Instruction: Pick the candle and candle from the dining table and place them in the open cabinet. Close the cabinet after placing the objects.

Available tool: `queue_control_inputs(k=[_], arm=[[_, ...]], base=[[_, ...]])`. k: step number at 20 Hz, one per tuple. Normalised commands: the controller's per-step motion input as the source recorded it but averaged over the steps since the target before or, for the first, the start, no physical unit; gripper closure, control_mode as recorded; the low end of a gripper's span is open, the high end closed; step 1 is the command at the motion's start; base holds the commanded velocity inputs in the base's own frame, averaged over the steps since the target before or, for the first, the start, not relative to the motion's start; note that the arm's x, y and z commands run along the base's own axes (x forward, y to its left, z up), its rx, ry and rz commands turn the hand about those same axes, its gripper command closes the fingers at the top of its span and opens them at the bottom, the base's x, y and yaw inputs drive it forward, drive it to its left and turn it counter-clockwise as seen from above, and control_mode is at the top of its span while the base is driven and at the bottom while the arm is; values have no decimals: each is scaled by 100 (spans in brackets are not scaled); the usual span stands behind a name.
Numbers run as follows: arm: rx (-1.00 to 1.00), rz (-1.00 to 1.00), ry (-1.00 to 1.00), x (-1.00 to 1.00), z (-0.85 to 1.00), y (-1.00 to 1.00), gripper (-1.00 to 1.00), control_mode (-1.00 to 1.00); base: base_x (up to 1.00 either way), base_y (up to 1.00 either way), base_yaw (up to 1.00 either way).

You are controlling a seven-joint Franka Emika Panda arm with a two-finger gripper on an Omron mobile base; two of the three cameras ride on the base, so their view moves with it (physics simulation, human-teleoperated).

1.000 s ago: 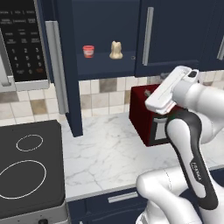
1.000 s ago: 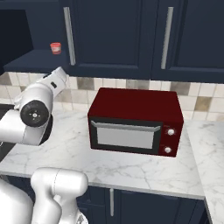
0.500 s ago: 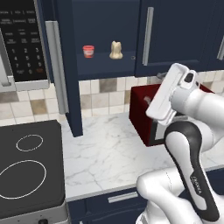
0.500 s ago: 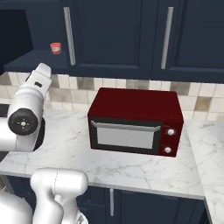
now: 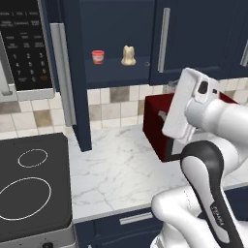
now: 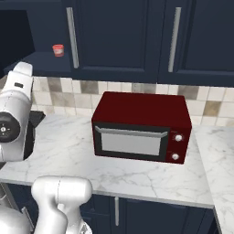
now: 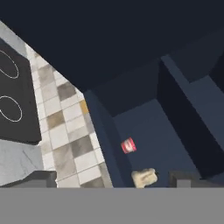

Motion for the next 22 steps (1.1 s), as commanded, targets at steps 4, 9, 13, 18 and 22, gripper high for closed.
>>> queue_control_inputs(k=[4,9,13,18,22], arm=[[-15,0,-15,-60,0,27,-100,-100],[-14,0,-9,-53,0,31,-100,-100],[-15,0,-6,-46,-3,30,-100,-100],[-16,0,-5,-37,-5,27,-100,-100],[-17,0,-5,-34,-7,40,-100,-100]], base=[[0,0,0],[0,0,0],[0,0,0],[0,0,0],[0,0,0]])
